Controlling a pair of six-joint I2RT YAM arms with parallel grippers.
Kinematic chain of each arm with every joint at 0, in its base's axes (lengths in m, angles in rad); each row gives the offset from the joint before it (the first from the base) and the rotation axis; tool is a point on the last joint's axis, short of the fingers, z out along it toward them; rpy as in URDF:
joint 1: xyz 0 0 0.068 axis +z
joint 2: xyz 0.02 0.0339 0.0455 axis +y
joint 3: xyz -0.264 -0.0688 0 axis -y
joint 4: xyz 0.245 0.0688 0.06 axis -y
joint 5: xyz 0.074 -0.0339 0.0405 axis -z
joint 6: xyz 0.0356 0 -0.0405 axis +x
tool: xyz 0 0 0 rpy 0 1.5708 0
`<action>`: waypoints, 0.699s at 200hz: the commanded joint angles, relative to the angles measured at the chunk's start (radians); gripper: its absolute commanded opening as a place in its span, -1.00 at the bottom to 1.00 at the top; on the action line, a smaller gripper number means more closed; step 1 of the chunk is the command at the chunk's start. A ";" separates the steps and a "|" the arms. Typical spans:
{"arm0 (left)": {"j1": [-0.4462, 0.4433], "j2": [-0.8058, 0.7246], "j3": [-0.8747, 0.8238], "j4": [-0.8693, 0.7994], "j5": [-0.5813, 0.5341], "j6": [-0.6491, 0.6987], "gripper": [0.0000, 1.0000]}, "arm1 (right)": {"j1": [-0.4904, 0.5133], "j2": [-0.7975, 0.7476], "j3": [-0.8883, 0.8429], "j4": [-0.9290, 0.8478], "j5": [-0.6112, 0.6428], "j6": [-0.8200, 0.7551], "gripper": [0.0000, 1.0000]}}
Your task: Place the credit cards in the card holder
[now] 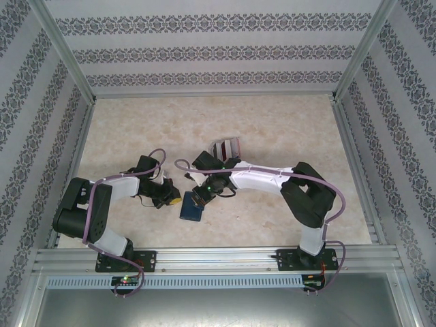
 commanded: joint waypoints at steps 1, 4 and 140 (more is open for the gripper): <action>-0.005 0.023 0.002 -0.002 -0.074 0.020 -1.00 | 0.001 -0.008 0.013 -0.038 -0.040 -0.014 -0.87; -0.004 0.023 0.002 -0.002 -0.074 0.020 -1.00 | 0.001 -0.011 0.010 -0.034 -0.043 -0.013 -0.87; -0.005 0.033 0.003 -0.004 -0.073 0.026 -1.00 | -0.001 0.016 -0.048 0.055 -0.076 0.020 -0.92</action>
